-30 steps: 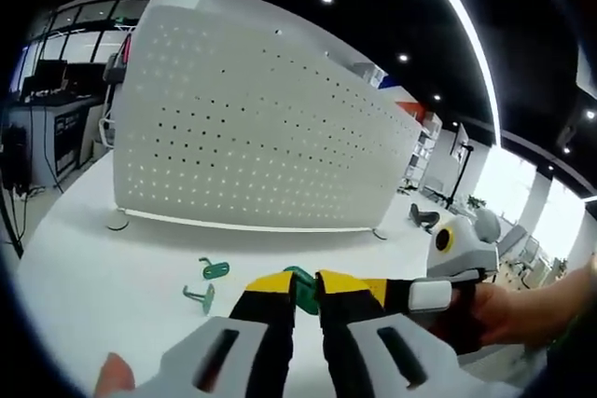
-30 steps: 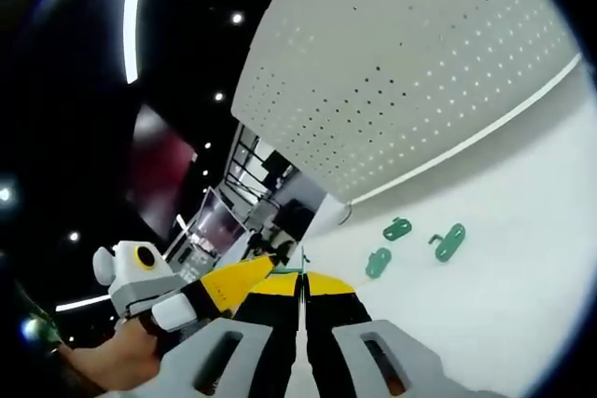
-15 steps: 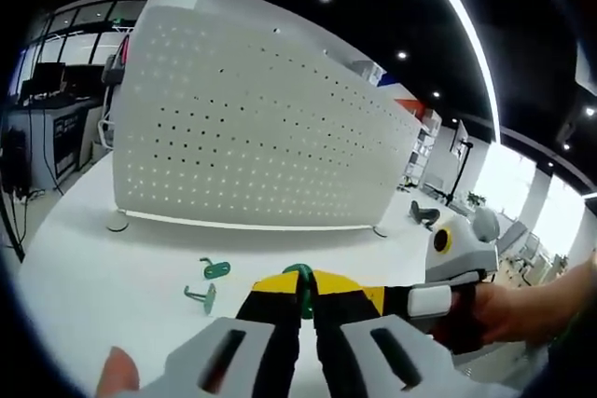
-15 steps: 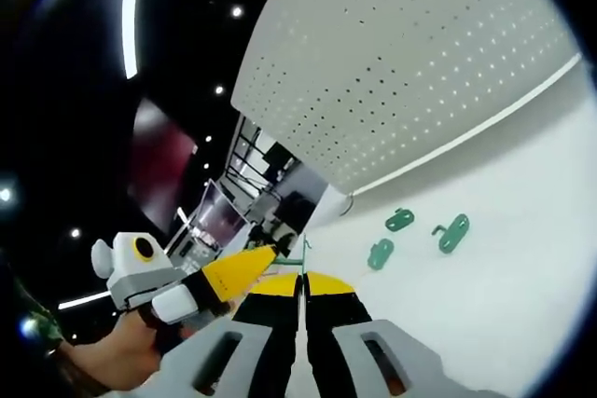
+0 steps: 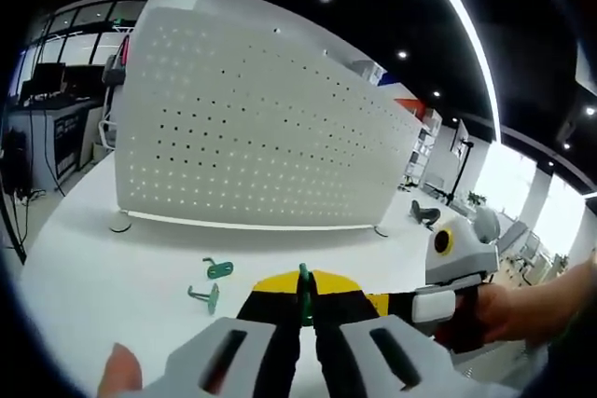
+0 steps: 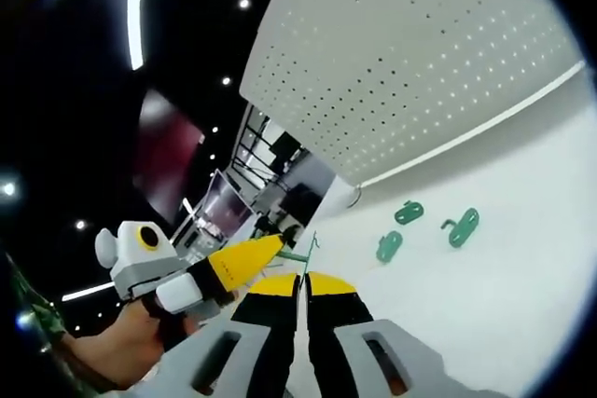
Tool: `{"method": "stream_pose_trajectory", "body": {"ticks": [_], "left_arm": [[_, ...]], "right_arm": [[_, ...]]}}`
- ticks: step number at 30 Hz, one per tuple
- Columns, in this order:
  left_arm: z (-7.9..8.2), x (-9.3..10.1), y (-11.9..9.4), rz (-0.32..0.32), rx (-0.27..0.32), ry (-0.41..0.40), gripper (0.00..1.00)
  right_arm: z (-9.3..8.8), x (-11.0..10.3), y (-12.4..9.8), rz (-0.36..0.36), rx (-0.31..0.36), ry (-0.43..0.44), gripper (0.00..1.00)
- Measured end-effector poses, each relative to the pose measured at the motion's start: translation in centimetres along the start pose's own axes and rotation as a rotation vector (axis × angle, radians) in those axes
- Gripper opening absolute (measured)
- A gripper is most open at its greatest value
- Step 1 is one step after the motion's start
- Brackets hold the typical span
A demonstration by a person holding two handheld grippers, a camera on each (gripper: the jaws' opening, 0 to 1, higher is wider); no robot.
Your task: Insert the hook assembly into the mounting plate slot until the hook locks in place.
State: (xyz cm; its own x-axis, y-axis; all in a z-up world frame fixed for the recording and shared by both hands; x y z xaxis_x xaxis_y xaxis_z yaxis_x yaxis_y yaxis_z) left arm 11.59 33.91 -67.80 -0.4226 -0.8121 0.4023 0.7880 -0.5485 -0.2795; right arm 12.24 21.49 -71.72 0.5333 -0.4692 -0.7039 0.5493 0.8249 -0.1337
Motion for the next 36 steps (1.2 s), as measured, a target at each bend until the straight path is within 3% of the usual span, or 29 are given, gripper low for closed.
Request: {"method": "stream_pose_trajectory", "body": {"ticks": [17, 25, 36], "left_arm": [[-0.9, 0.8, -0.2, 0.001, -0.051, 0.131, 0.03], [-1.4, 1.1, -0.3, -0.002, -0.081, 0.214, 0.03], [-1.5, 1.4, -0.5, -0.014, -0.093, 0.250, 0.03]], "right_arm": [[0.6, 1.0, -0.6, -0.047, 0.024, 0.030, 0.05], [0.4, 1.3, -0.6, -0.053, 0.003, 0.041, 0.05], [0.0, 1.2, -0.5, -0.036, -0.035, 0.082, 0.03]]}}
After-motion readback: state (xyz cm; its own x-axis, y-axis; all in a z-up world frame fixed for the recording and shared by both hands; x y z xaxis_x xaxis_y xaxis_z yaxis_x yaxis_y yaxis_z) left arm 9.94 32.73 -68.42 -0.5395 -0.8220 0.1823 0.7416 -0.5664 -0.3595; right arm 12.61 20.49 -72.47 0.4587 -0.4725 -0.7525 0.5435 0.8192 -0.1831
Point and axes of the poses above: the point that each gripper's makers call its tool centre point, and the gripper's own axes: y roughly forward along the fingers, x roughly to its right, z roughly out of its top, the point moved 8 cm from there along -y, roughly backward along the fingers, and after that the axes turned 4 degrees about -y, right-handed, at the moved point
